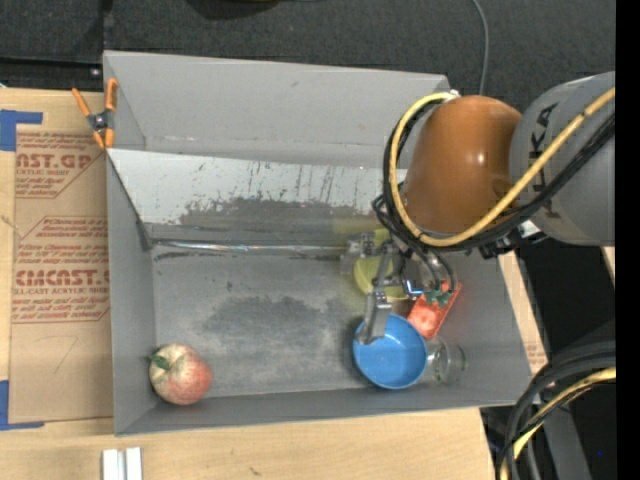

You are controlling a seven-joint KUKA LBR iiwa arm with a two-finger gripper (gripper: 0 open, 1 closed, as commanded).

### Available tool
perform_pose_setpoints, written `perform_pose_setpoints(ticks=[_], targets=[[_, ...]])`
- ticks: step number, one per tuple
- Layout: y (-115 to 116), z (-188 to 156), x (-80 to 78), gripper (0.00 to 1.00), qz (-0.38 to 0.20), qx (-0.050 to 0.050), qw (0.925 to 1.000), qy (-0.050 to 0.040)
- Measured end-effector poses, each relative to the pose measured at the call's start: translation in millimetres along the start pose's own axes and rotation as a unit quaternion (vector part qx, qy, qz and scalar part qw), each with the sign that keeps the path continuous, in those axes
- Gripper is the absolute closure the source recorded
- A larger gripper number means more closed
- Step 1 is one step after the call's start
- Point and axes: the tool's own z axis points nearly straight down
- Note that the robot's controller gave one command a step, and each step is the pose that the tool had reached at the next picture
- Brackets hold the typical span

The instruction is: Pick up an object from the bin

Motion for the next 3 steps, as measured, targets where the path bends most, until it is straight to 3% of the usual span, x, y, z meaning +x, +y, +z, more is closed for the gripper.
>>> perform_pose_setpoints(ticks=[1,2,3], targets=[[0.0,-4.4,-1.7,0.0,0.0,0.0,1.0,-0.0041],[-81.4,131.1,31.5,0.0,-0.01,-0.001,0.9999,-0.0011],[-83.8,39.7,-6.0,0.0,-0.174,0.0,0.9847,-0.0062]])
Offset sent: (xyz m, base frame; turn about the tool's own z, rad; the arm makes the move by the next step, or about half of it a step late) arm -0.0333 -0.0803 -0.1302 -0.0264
